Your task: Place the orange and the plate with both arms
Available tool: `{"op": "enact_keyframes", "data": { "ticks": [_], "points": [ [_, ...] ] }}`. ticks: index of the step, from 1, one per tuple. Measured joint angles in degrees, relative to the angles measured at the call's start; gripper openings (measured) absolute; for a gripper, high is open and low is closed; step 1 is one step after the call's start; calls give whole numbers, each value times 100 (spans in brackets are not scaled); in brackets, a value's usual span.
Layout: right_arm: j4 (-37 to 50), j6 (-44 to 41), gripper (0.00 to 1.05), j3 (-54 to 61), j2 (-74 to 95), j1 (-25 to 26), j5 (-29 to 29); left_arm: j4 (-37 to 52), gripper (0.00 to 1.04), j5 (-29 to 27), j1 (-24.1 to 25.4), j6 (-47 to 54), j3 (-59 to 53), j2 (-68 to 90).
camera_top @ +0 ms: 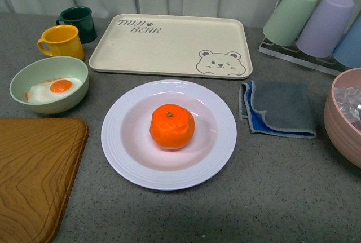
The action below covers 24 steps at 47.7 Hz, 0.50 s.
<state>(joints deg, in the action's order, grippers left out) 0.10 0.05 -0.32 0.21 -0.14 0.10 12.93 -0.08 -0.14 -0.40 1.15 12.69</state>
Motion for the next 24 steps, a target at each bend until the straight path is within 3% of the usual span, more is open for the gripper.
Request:
{"op": "enact_keyframes", "data": {
  "ticks": [12, 17, 24],
  "points": [
    [0, -2, 95, 0, 0, 0, 0, -339, 4, 0, 0, 0, 2, -334],
    [-2, -2, 95, -2, 0, 0, -2, -1220, 4, 9, 0, 0, 2, -1062],
    [0, 0, 95, 0, 0, 0, 0, -1279, 4, 9, 0, 2, 2, -1237]
  ]
}}
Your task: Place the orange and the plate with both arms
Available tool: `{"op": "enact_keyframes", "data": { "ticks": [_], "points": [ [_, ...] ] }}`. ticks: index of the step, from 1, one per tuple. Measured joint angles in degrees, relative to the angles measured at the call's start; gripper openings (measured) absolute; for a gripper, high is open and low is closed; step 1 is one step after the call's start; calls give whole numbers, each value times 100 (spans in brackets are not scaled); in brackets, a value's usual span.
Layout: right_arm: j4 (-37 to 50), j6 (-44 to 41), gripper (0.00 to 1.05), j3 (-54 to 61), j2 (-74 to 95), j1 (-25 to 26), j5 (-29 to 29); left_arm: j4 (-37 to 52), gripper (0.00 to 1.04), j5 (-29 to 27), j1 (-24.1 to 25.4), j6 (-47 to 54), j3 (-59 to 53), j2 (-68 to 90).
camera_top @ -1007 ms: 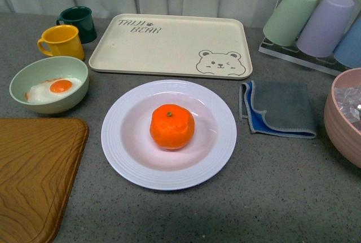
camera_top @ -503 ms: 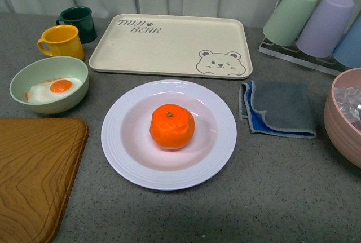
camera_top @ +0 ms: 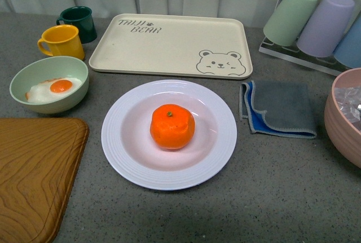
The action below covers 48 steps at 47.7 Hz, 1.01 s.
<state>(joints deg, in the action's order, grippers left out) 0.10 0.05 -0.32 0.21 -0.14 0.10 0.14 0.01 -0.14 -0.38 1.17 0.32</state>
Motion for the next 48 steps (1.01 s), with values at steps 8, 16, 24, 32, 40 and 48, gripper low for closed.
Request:
{"op": "enact_keyframes", "data": {
  "ticks": [8, 16, 24, 32, 40, 48],
  "points": [
    [0, 0, 95, 0, 0, 0, -2, -2, 18, 0, 0, -2, 0, -4],
    [0, 0, 95, 0, 0, 0, 0, -2, 48, 0, 0, -2, 0, -7],
    [0, -2, 95, 0, 0, 0, 0, -2, 81, 0, 0, -2, 0, -9],
    [-2, 0, 95, 0, 0, 0, -2, -2, 98, 0, 0, 11, 0, -7],
    [0, 0, 95, 0, 0, 0, 0, -2, 98, 0, 0, 11, 0, -9],
    [455, -1012, 95, -26, 754, -448, -1644, -2, 98, -4, 0, 11, 0, -9]
  ]
}}
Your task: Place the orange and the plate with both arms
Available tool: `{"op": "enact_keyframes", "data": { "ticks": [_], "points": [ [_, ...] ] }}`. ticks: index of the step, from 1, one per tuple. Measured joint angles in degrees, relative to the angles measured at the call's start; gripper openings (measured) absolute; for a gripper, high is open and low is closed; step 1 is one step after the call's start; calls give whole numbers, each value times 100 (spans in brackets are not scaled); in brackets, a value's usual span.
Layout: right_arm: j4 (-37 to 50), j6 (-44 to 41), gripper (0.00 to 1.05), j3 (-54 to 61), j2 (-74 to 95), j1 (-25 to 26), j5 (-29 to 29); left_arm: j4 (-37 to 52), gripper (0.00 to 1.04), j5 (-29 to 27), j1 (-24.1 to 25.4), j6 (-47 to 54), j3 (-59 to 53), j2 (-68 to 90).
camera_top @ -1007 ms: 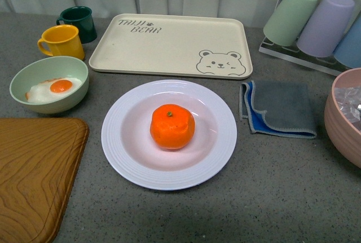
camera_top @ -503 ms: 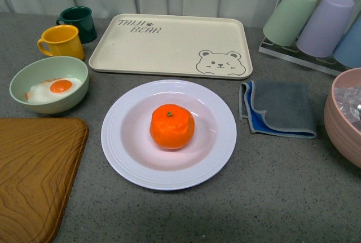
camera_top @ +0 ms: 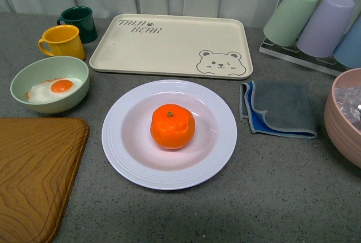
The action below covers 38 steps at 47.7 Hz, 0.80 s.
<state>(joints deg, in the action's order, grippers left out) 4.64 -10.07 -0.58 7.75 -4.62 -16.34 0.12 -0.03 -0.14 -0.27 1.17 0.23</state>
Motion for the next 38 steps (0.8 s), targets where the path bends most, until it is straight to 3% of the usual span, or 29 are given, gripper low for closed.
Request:
{"op": "enact_keyframes", "data": {
  "ticks": [5, 14, 23, 33, 38],
  "points": [
    [503, -87, 95, -142, 1036, 13, 168, 0, 98, 2, 0, 0, 0, 0],
    [1794, 1344, 95, -953, 4015, -87, 1121, 0, 98, 2, 0, 0, 0, 0],
    [2234, 3086, 95, -1718, 6373, -398, 2485, 0, 98, 2, 0, 0, 0, 0],
    [2511, 4019, 95, -2262, 7757, -446, 3436, 0, 98, 2, 0, 0, 0, 0],
    [2573, 4367, 95, -2533, 8710, -446, 4197, 0, 98, 2, 0, 0, 0, 0]
  ]
}}
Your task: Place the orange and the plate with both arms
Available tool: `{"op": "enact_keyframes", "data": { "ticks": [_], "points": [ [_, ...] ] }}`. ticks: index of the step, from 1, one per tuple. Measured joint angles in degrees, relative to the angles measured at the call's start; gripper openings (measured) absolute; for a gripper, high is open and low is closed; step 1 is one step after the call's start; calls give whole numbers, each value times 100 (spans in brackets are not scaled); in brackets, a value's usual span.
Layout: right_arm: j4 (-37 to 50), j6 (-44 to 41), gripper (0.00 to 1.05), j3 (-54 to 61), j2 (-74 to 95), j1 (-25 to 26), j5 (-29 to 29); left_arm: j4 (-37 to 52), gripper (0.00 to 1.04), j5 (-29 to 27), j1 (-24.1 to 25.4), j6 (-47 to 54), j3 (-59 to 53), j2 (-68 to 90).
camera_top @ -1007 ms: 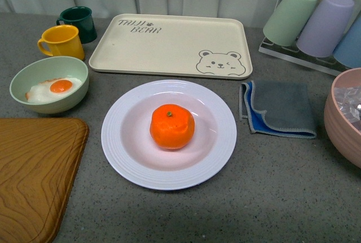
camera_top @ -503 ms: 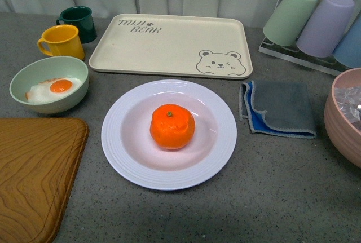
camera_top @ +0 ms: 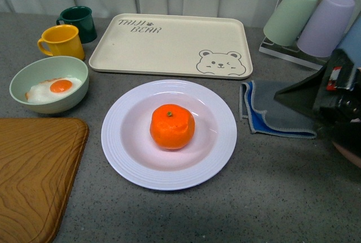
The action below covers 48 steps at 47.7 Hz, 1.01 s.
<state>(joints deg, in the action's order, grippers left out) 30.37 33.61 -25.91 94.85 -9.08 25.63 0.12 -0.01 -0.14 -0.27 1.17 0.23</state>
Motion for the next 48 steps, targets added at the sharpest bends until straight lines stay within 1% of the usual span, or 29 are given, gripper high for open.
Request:
{"op": "enact_keyframes", "data": {
  "ticks": [6, 14, 24, 35, 48],
  "points": [
    [-221, 72, 95, -323, 678, 9, 341, 0, 98, 0, 0, 0, 0, 0],
    [-345, 146, 95, -632, 1349, 7, 605, -2, 98, 0, 0, 0, 0, 0],
    [149, 850, 95, -1130, 2297, -188, 973, -2, 98, 0, 0, 0, 0, 0],
    [476, 1626, 95, -1685, 2887, -407, 1093, -2, 98, 0, 0, 0, 0, 0],
    [439, 1882, 95, -2063, 3095, -501, 1167, -2, 98, 0, 0, 0, 0, 0]
  ]
}}
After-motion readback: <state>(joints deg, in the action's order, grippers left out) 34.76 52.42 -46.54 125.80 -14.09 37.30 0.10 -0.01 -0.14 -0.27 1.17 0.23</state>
